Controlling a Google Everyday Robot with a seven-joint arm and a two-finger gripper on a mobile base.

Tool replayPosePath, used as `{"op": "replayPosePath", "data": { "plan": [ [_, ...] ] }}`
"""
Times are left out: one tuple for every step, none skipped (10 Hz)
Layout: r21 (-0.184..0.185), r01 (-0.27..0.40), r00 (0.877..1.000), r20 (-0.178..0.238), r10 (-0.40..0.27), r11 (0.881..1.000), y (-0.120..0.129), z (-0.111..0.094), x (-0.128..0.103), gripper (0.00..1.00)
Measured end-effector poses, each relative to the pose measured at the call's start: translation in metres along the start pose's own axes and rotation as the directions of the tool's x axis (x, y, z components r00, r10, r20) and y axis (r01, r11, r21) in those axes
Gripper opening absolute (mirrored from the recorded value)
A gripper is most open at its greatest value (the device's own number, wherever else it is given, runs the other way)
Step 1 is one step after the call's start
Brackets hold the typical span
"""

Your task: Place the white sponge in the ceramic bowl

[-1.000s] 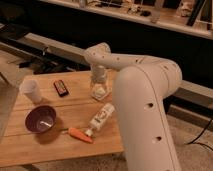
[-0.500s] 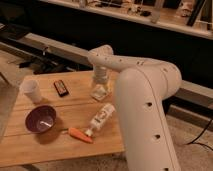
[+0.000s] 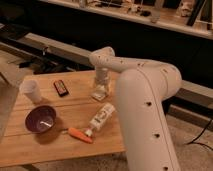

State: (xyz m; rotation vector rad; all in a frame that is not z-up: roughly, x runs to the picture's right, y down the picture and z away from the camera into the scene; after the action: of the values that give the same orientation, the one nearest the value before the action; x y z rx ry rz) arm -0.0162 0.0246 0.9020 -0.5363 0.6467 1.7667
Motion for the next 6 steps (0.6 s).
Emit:
{"op": "replayPosePath", "data": {
  "plan": [
    [0.009, 0.007, 1.000, -0.006, -0.007, 1.000, 0.0002, 0.0022, 0.0010, 0.65],
    [0.013, 0.013, 1.000, -0.009, -0.012, 1.000, 0.0006, 0.0039, 0.0009, 0.65],
    [0.016, 0.018, 1.000, -0.011, -0.018, 1.000, 0.0013, 0.0051, 0.0007, 0.65],
    [0.017, 0.026, 1.000, -0.013, -0.026, 1.000, 0.0027, 0.0059, 0.0004, 0.62],
    [0.016, 0.034, 0.999, -0.013, -0.034, 0.999, 0.0045, 0.0059, -0.0004, 0.54],
    [0.013, 0.043, 0.999, -0.013, -0.043, 0.999, 0.0065, 0.0052, -0.0011, 0.43]
  ]
}}
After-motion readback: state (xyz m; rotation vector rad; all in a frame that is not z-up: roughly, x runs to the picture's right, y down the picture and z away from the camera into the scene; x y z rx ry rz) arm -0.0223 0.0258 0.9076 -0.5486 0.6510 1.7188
